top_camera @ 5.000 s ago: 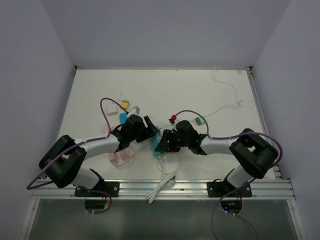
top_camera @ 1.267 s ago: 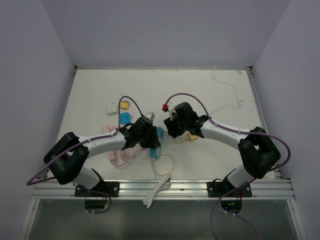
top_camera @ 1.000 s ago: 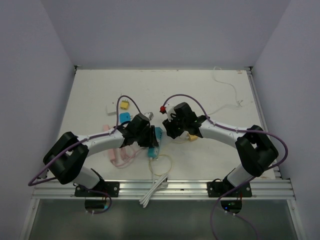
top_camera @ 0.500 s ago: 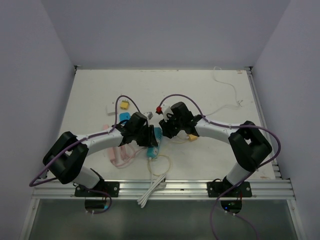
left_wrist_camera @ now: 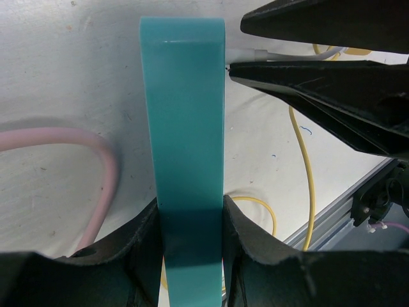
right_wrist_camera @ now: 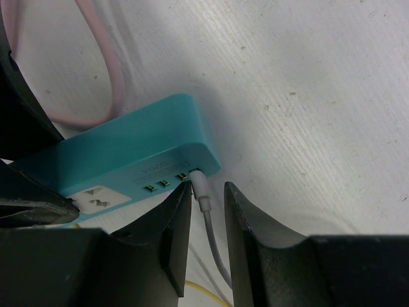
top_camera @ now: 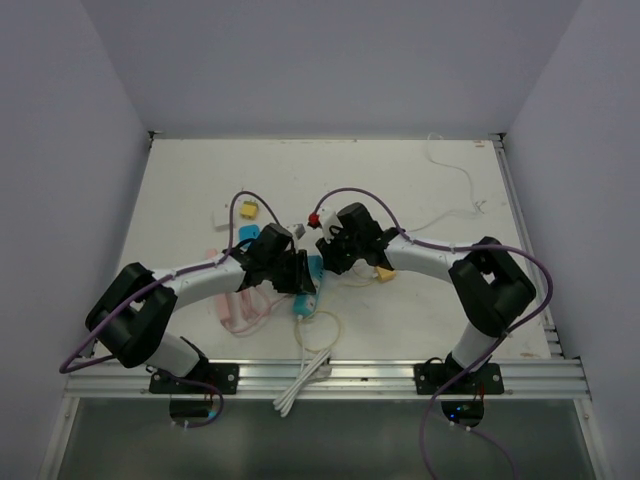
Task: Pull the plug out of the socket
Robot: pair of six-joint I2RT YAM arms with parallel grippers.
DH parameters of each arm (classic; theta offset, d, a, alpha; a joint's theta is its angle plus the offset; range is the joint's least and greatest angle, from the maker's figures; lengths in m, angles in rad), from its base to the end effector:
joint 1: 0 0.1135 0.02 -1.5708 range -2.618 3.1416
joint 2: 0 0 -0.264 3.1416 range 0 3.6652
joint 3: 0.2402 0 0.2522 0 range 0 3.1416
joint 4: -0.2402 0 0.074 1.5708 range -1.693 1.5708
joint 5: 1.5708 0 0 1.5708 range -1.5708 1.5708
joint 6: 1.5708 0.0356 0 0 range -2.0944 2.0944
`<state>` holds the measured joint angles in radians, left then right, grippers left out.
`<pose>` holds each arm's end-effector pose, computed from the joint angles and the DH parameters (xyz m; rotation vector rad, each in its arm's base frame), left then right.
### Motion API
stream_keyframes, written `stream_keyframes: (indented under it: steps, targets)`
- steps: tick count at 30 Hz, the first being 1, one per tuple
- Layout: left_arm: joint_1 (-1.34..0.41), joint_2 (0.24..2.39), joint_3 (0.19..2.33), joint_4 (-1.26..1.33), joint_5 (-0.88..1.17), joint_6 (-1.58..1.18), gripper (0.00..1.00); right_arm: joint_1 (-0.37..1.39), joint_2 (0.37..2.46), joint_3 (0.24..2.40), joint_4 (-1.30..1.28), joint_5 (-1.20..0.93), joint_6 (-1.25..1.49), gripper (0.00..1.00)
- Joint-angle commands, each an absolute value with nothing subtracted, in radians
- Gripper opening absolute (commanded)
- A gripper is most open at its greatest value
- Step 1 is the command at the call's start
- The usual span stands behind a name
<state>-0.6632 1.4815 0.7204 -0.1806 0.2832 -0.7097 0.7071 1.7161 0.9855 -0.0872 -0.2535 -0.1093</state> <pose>0.2136 -0.1795 0.1635 0.0625 2.7040 -0.8551 0.2640 0.2373 0.1768 -1.0778 2.1834 0.5793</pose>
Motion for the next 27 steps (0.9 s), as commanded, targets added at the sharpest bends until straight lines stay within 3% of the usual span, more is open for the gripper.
stream_keyframes:
  steps: [1,8,16,27]
  targets:
    - [-0.653,1.482,0.755,-0.181,0.318,-0.673,0.0,0.712,1.729,1.019,-0.067,-0.256,-0.133,0.31]
    - [-0.652,1.488,0.762,-0.183,0.331,-0.669,0.0,0.712,1.726,1.014,-0.072,-0.259,-0.137,0.27]
    - [-0.646,1.506,0.769,-0.244,0.269,-0.652,0.0,0.71,1.695,1.003,-0.097,-0.255,-0.147,0.0]
    - [-0.64,1.56,0.795,-0.414,0.068,-0.658,0.0,0.712,1.611,0.962,-0.118,-0.212,-0.158,0.0]
